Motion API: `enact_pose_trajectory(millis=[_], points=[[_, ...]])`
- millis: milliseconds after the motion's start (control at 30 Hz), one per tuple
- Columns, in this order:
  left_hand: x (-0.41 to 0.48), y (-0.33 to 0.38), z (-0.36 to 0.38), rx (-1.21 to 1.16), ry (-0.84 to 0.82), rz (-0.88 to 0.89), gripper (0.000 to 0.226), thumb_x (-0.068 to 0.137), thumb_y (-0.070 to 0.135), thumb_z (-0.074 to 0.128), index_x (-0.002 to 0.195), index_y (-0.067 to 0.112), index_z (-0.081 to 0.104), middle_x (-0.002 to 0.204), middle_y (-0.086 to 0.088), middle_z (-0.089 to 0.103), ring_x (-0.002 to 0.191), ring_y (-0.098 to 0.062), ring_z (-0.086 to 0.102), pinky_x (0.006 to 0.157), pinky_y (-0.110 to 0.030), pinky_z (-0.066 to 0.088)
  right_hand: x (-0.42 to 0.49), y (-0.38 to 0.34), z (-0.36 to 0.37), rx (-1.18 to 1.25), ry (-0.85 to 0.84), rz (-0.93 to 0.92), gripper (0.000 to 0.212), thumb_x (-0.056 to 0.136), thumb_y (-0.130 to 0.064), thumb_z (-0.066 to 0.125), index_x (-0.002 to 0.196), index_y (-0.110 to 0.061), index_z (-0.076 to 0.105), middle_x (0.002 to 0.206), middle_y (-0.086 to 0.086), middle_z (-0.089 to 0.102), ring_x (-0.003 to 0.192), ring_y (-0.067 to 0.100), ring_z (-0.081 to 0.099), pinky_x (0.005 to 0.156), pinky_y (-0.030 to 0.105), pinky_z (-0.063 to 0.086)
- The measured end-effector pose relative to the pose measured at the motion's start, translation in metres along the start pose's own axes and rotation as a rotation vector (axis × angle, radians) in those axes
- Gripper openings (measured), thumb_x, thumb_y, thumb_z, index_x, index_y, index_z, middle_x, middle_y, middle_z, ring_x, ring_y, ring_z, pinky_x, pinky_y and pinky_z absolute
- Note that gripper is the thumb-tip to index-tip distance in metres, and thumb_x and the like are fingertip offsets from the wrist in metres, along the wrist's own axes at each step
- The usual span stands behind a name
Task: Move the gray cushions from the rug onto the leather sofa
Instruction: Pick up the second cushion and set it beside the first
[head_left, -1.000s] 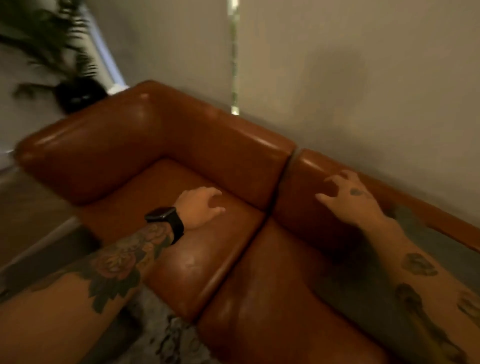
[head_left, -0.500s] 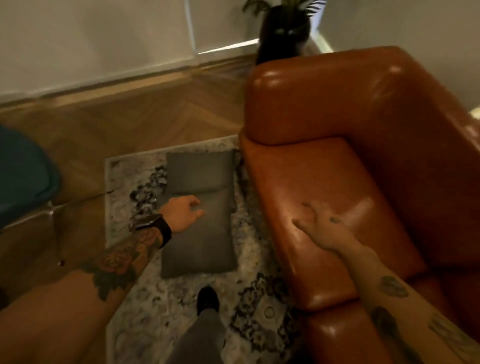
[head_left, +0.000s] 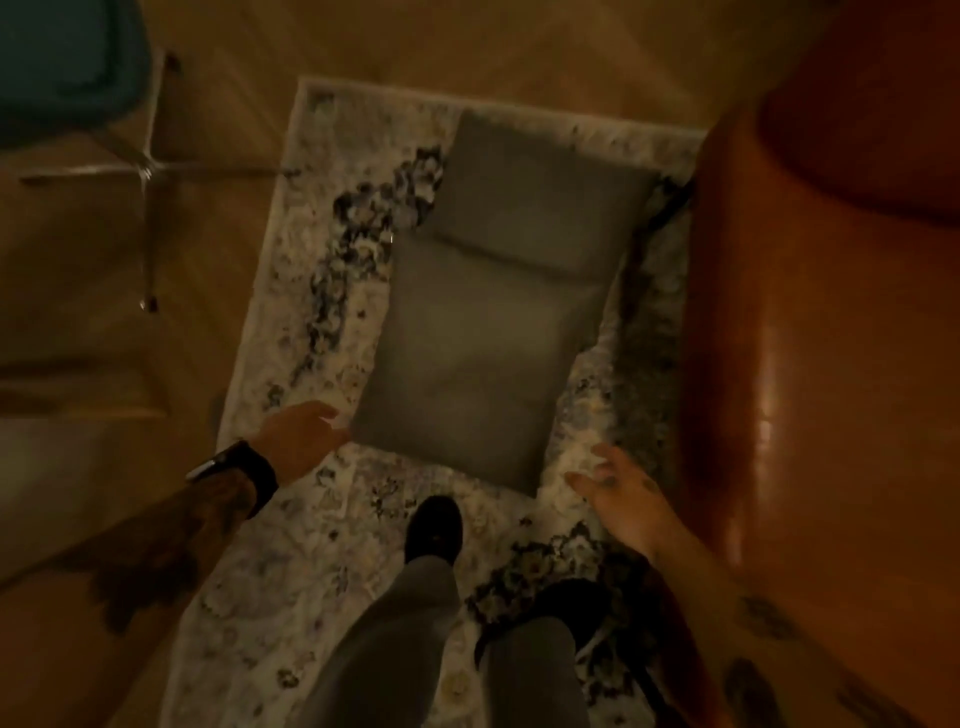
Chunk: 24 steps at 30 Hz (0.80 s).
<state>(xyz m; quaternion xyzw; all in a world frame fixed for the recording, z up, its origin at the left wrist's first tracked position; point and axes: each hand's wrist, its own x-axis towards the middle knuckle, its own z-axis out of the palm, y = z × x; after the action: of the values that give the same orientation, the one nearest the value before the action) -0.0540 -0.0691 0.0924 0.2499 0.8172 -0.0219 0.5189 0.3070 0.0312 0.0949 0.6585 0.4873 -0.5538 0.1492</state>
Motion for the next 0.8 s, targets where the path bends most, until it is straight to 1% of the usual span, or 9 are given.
enact_pose_trajectory(millis=[100,233,300,367,400,500,567,667,800], points=[[0.086,-0.035,0.042,0.040,-0.023,-0.034,0.071,0.089,0.043,0.062,0.149,0.016,0.033,0.150,-0.011,0.043,0.122,-0.033,0.052,0.092,-0.035,0.040,0.089,0.037,0.038,0.041,-0.038,0.115,0.066,0.094,-0.036,0.067,0.150,-0.018,0.038,0.149,0.011,0.047,0.129,0.029,0.050,0.085,0.027,0.042],[0.187,-0.068,0.086,0.026,0.058,-0.072,0.096,0.082,0.055,0.066,0.155,0.021,0.015,0.162,-0.009,0.024,0.141,-0.036,0.035,0.109,-0.045,0.035,0.184,0.071,0.079,0.140,-0.026,0.220,0.077,0.090,-0.031,0.073,0.153,-0.014,0.033,0.151,0.016,0.047,0.131,0.034,0.051,0.104,0.044,0.046],[0.228,-0.080,0.096,-0.051,0.072,-0.077,0.093,0.082,0.046,0.070,0.154,0.023,0.016,0.161,-0.008,0.025,0.140,-0.036,0.036,0.100,-0.043,0.038,0.217,0.076,0.097,0.199,-0.027,0.223,0.083,0.088,-0.026,0.076,0.155,-0.013,0.028,0.155,0.014,0.043,0.132,0.033,0.050,0.094,0.035,0.053],[0.259,-0.086,0.102,-0.207,0.088,-0.069,0.088,0.081,0.026,0.074,0.152,0.024,0.022,0.157,-0.006,0.032,0.132,-0.033,0.044,0.090,-0.038,0.040,0.241,0.076,0.107,0.270,-0.028,0.179,0.088,0.086,-0.017,0.077,0.156,-0.012,0.024,0.157,0.012,0.040,0.127,0.028,0.051,0.058,0.014,0.052],[0.272,-0.087,0.104,-0.296,0.091,-0.081,0.090,0.078,0.017,0.074,0.151,0.027,0.022,0.154,-0.006,0.036,0.125,-0.031,0.047,0.087,-0.038,0.042,0.253,0.077,0.110,0.308,-0.027,0.162,0.089,0.085,-0.016,0.079,0.156,-0.012,0.025,0.156,0.010,0.041,0.121,0.025,0.052,0.048,0.013,0.047],[0.291,-0.085,0.117,-0.467,0.064,-0.116,0.099,0.071,0.002,0.069,0.151,0.032,0.019,0.147,-0.007,0.042,0.109,-0.028,0.049,0.072,-0.035,0.045,0.273,0.080,0.115,0.384,-0.121,0.139,0.080,0.080,-0.022,0.081,0.149,-0.015,0.041,0.145,-0.002,0.055,0.097,0.007,0.060,0.054,0.017,0.047],[0.287,-0.083,0.119,-0.492,0.020,-0.089,0.087,0.069,0.001,0.066,0.146,0.026,0.033,0.139,-0.004,0.049,0.109,-0.027,0.052,0.067,-0.031,0.044,0.271,0.078,0.114,0.419,-0.182,0.120,0.068,0.081,-0.022,0.080,0.143,-0.019,0.053,0.133,-0.010,0.063,0.085,-0.005,0.063,0.056,0.015,0.050],[0.262,-0.084,0.110,-0.489,-0.036,-0.033,0.055,0.071,0.011,0.067,0.124,0.022,0.060,0.123,0.000,0.065,0.105,-0.021,0.062,0.072,-0.028,0.046,0.250,0.073,0.110,0.472,-0.117,0.102,0.072,0.076,-0.019,0.084,0.140,-0.019,0.052,0.133,-0.006,0.062,0.095,0.004,0.061,0.067,0.022,0.047],[0.202,-0.068,0.075,-0.596,-0.015,0.038,0.038,0.073,0.029,0.078,0.109,0.037,0.068,0.107,0.011,0.072,0.093,-0.013,0.070,0.074,-0.028,0.052,0.199,0.060,0.089,0.553,0.010,0.085,0.068,0.071,-0.024,0.087,0.133,-0.021,0.058,0.127,-0.004,0.068,0.106,0.015,0.066,0.074,0.027,0.051]])
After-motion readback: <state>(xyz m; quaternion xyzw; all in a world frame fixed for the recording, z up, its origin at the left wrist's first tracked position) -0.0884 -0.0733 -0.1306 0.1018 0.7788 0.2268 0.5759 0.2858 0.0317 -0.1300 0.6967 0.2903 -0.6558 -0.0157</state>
